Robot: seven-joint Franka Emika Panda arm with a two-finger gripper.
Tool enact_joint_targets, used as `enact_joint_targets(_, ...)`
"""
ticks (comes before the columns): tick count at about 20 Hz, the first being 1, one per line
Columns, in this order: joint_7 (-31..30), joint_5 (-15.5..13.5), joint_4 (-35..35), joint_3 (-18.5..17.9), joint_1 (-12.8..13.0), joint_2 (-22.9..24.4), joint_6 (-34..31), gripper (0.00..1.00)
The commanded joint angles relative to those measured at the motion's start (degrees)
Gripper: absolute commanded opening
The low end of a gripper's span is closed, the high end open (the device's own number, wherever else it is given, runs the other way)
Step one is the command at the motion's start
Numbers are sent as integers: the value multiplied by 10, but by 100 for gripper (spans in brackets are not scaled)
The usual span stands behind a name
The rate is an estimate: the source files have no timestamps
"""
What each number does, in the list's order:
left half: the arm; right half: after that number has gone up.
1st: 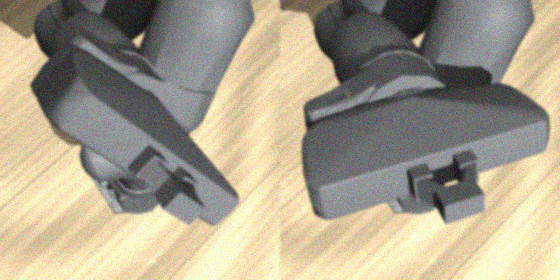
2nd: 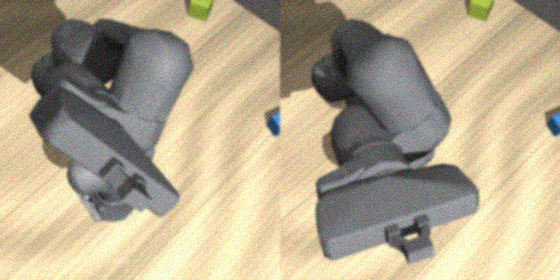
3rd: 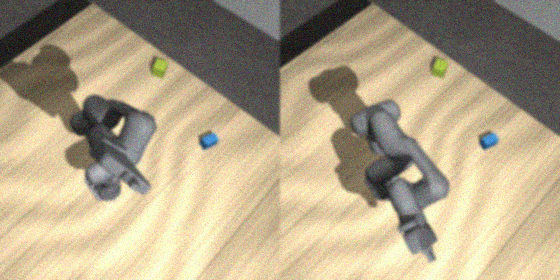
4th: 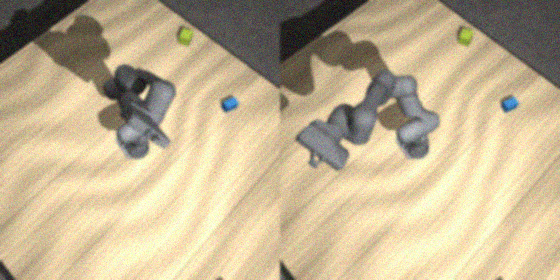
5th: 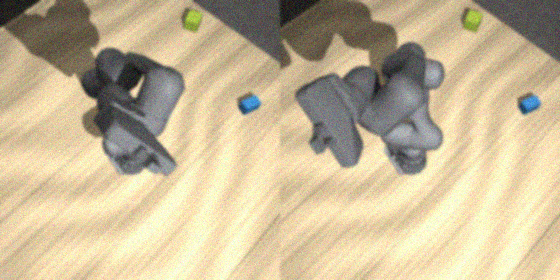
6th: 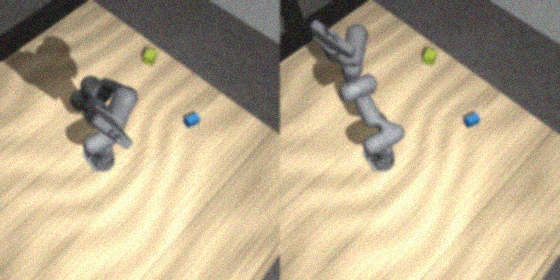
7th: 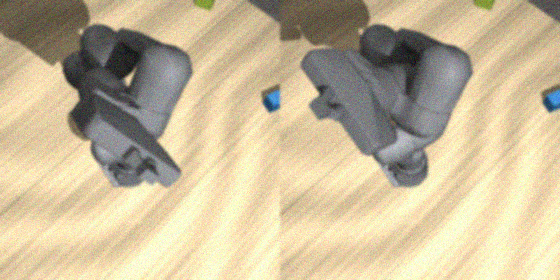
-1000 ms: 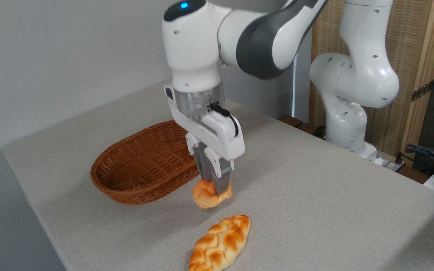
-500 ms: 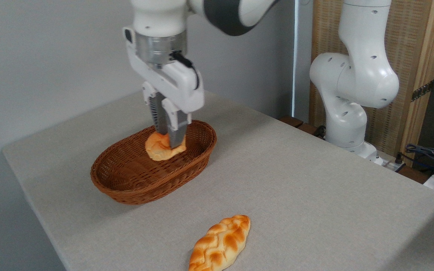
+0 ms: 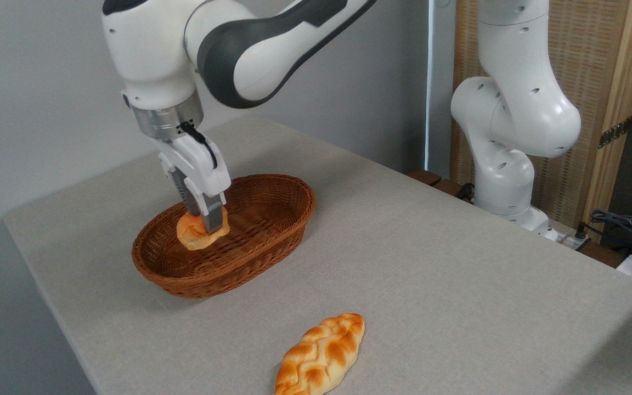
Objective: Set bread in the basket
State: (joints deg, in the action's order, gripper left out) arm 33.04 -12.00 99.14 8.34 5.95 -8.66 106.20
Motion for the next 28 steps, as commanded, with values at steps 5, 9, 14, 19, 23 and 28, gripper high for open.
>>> enact_joint_targets(5,-50,33,-15,25,-1,-24,54,100)
enact_joint_targets(9,-53,33,-15,25,-1,-24,50,100)
enact_joint_targets(14,-50,34,-13,26,-1,-24,45,100)
enact_joint_targets(19,-50,58,-20,17,-1,-13,24,100)
enact_joint_targets(23,-5,59,-49,-34,-8,21,-34,100)
enact_joint_targets(28,141,59,-52,-109,-8,90,-118,100)
